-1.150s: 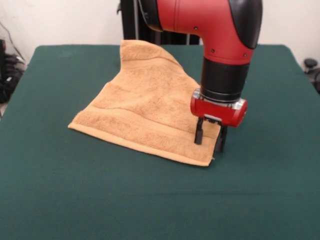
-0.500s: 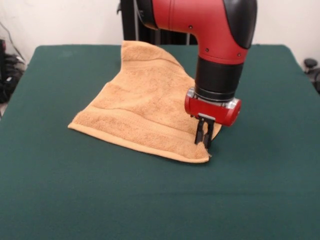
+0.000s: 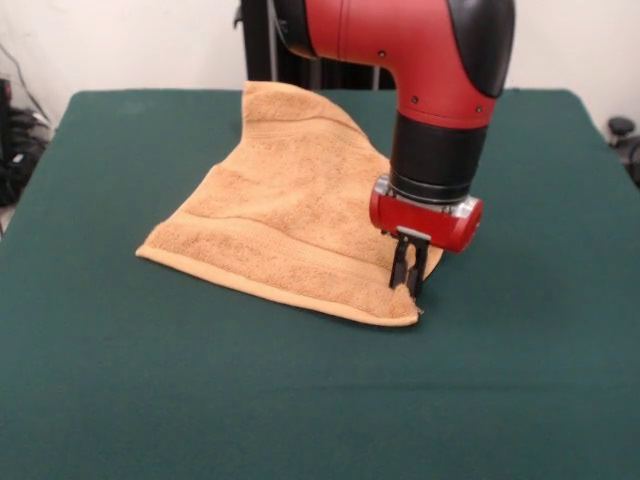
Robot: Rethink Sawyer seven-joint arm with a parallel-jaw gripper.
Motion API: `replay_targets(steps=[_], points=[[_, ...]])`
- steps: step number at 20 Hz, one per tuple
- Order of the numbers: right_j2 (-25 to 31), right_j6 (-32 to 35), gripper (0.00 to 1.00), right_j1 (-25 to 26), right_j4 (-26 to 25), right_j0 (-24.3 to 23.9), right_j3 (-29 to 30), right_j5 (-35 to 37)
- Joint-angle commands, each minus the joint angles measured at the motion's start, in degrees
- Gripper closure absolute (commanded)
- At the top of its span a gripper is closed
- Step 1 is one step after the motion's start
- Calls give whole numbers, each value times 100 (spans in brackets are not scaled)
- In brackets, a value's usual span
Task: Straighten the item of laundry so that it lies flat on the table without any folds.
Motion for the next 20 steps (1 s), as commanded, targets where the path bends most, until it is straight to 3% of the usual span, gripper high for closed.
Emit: replay_targets(steps=[1,6,20], points=[[-39,848,100,317,259,226,-360,485],[-289,605,100,342,149,188,-833,841],[136,-389,100,276,-526,-604,-1458,1092]])
